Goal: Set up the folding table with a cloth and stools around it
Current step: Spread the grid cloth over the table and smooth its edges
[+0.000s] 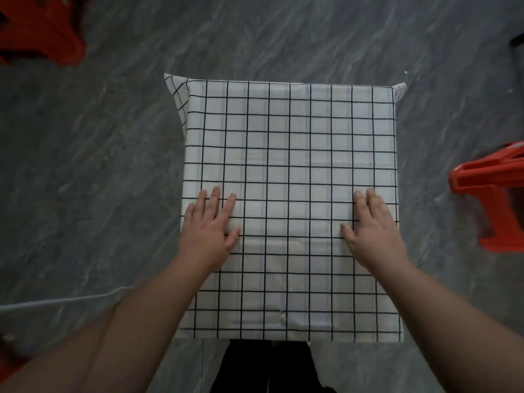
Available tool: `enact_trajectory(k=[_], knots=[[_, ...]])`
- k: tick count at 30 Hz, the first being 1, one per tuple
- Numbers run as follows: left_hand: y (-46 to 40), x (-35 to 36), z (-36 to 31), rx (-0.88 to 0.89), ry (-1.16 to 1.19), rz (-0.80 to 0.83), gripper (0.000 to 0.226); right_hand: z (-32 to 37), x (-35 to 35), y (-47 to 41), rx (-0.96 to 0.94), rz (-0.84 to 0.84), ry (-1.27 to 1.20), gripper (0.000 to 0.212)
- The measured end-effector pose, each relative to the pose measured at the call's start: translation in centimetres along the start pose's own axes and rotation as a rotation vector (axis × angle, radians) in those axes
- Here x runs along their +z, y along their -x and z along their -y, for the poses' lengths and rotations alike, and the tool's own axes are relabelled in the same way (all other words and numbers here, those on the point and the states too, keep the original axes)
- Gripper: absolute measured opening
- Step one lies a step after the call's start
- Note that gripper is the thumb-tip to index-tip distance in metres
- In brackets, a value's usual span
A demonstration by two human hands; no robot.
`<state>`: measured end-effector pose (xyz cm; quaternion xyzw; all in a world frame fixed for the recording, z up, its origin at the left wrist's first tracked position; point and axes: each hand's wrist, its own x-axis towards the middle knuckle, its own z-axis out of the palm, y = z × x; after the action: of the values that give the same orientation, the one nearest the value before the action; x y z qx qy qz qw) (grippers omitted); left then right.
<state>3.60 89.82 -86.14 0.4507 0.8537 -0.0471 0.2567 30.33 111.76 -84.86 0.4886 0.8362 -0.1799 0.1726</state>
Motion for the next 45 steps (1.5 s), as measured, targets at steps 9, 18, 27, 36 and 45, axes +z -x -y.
enact_trajectory(k=[9,18,27,36,45], knots=[[-0.2,-1.4,-0.7,-0.094,0.124,0.005,0.071,1.0,-0.3,-0.3,0.101,-0.026,-0.08,0.078],[-7.2,-6.8,-4.2,-0.19,0.358,-0.329,0.056,3.7,-4.3,-6.1,0.021,-0.218,-0.174,0.059],[-15.4,-7.7,-1.3,-0.049,-0.014,-0.101,0.064,4.0,-6.0,-14.3,-0.097,-0.057,0.047,0.068],[-15.7,-8.1,-0.6,-0.075,-0.002,-0.126,0.064,3.6,-6.1,-14.6,-0.046,-0.102,-0.017,0.069],[-19.6,-11.4,-1.8,-0.098,0.091,-0.3,0.055,4.3,-9.6,-17.9,-0.038,-0.269,-0.159,0.061]])
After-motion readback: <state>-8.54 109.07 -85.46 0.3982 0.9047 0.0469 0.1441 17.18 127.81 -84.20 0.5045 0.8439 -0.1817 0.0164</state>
